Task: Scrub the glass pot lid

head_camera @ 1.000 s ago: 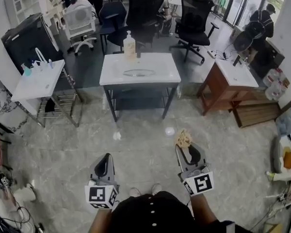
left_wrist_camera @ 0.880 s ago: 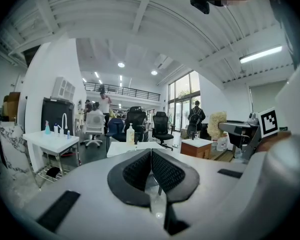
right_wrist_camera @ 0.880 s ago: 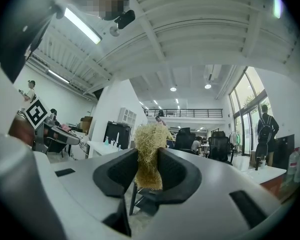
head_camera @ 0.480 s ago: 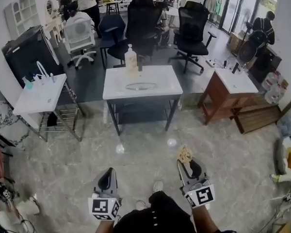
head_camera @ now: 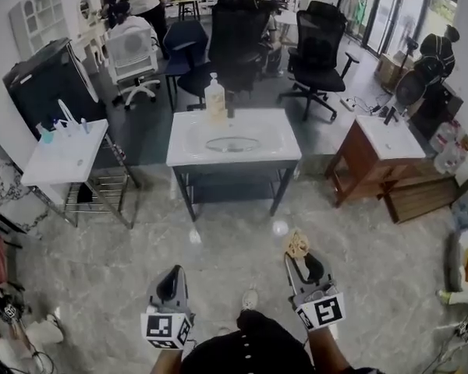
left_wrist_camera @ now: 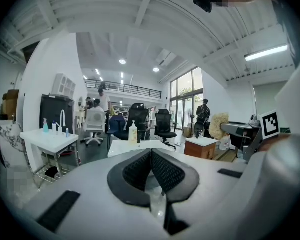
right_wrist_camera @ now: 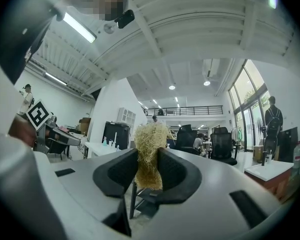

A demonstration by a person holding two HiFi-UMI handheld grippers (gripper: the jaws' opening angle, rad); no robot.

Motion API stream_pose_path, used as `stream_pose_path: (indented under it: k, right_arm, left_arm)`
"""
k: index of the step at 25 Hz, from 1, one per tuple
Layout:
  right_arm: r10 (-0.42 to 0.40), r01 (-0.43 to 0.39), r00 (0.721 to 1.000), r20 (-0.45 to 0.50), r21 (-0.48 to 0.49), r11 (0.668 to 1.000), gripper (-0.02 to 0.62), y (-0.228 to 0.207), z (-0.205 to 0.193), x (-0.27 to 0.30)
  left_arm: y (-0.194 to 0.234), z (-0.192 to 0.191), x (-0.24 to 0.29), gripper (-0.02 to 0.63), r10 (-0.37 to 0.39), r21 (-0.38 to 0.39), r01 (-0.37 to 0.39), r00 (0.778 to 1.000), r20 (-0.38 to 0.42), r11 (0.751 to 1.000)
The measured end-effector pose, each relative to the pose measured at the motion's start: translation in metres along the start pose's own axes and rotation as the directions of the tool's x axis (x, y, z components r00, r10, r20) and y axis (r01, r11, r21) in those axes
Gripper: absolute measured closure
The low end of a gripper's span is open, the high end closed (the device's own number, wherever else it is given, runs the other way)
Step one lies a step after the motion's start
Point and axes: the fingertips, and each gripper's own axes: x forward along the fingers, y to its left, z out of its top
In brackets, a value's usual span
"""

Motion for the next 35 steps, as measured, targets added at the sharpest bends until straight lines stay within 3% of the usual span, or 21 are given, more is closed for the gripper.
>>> stream_pose_path:
  k: [18, 22, 35]
  right_arm:
    - [0.05, -0.05, 0.999, 0.004, 0.018, 0.999, 0.462, -0.126, -0.038, 0.121]
    - [0.078, -0.078, 0.997, -0.01, 0.031, 0.996, 0.462, -0.145, -0.049, 0.139]
    - [0.054, -0.053, 0.998, -0.018, 0.039, 0.998, 0.462, -0.18, -0.064, 0.205]
  left_arm:
    - [0.006, 0.021, 0.164, 0.58, 0.074, -0.016, -0.074, 0.997, -0.031, 0.997]
    - [0.003, 0.022, 0.185, 0.58, 0.089, -0.031, -0.09, 0.995, -0.041, 0.995]
    - [0.033, 0.031, 0.25, 0.578, 0.101, -0.046, -0.104, 0.993, -0.056, 0.994]
